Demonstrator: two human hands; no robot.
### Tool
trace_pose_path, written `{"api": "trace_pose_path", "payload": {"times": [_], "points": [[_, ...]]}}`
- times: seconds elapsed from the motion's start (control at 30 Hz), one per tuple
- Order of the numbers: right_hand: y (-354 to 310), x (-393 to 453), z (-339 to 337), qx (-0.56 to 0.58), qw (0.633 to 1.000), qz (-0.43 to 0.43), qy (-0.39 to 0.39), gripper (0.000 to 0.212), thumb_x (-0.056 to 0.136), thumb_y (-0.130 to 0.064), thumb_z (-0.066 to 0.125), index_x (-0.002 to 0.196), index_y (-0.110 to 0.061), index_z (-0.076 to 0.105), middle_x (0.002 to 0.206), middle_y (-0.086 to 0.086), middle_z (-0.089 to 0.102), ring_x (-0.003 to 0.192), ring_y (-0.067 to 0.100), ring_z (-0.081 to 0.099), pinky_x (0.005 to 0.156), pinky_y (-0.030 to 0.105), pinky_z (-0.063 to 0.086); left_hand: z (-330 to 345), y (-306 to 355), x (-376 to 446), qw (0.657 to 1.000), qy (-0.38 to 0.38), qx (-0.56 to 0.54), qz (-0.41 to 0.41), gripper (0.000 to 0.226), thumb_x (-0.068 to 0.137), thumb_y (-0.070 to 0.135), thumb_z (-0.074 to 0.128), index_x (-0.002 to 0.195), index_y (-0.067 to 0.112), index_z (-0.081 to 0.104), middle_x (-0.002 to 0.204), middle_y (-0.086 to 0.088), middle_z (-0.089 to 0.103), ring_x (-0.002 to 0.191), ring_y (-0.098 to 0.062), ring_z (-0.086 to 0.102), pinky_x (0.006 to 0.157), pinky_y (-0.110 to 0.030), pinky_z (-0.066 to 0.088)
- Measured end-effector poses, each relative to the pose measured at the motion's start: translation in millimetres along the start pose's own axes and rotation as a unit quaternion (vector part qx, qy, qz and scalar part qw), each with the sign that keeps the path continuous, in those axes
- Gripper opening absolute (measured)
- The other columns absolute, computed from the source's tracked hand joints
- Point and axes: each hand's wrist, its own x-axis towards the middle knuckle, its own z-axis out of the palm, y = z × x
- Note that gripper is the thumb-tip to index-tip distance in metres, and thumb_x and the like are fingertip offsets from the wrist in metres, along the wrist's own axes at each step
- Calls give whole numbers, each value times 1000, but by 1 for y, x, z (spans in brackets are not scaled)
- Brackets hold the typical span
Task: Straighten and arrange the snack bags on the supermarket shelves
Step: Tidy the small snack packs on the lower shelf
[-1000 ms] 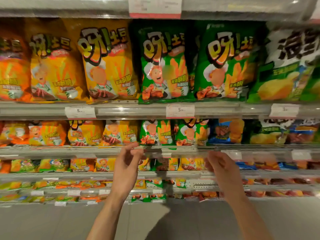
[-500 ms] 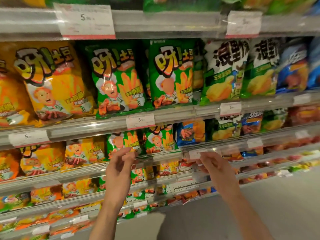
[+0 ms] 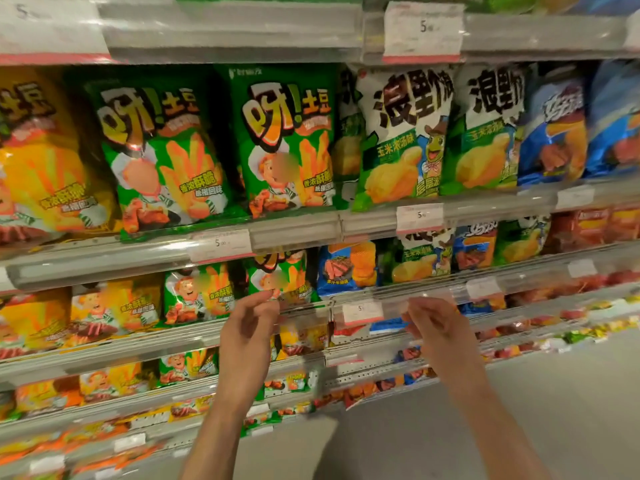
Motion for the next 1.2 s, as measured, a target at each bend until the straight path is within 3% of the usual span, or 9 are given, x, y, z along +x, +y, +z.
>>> {"api": "trace_pose_path", "payload": {"times": [0.07,0.23,0.37,0.53,0.7,0.8,0.87,1.0,1.2], "points": [[10,19,-19,2,1000,2,-9,18,100,-19,64,97,-34,73,91,-6,79,90,13,75,85,36,59,24,-4,0,1000,14,4,0,11,98,28,66,108,32,70,100,17,76,88,-6,73,84,-30,53],[34,75,-85,-22,999,-6,-36,17,99,-24,65,98,-38,73,90,-10,78,84,8,74,84,37,58,102,-15,-4,998,70,8,-1,11,98,27,65,108,27,69,94,8,76,92,-19,73,83,-41,57],[58,115,-139,-7,999,23,-43,11,99,-21,67,100,-28,75,88,-3,79,88,23,74,88,45,58,166,-18,-9,997,72,0,-5,13,97,27,65,110,25,70,98,6,78,91,-11,73,87,-38,58],[72,145,-172,-19,998,22,-61,15,99,-15,66,96,-27,74,84,-6,78,79,17,74,70,16,56,217,-24,-10,996,83,15,-8,10,100,20,64,105,26,70,99,2,78,90,-18,74,84,-40,58],[72,171,-165,-81,991,1,-105,15,99,-17,65,92,-28,71,85,-8,75,77,9,70,74,30,54,241,-26,7,996,62,57,-23,16,100,18,64,106,33,69,101,4,77,99,-16,72,91,-42,58],[69,182,-163,-116,986,-21,-116,19,100,-13,62,90,-28,70,93,-16,71,76,-9,65,68,9,46,251,-30,24,996,43,71,-32,17,100,15,63,111,28,66,106,-1,75,103,-19,70,98,-47,55],[70,190,-168,-118,989,-23,-81,27,99,-9,61,88,-31,68,92,-19,70,80,-8,65,70,8,46,260,-36,34,995,30,95,-28,18,99,17,64,115,26,63,108,0,72,103,-12,68,99,-47,54],[69,209,-180,-181,982,-13,-43,8,100,-21,62,101,-18,70,102,-5,71,91,14,68,77,29,51,285,-47,49,991,10,130,-21,43,94,24,72,131,24,52,121,9,60,116,-15,61,98,-32,50],[75,216,-164,-281,956,-82,-28,25,94,-22,72,112,-4,68,111,11,62,117,32,52,99,41,47,316,-57,73,979,-35,197,-26,101,79,57,80,157,21,27,152,1,50,137,-22,49,110,-37,45]]}}
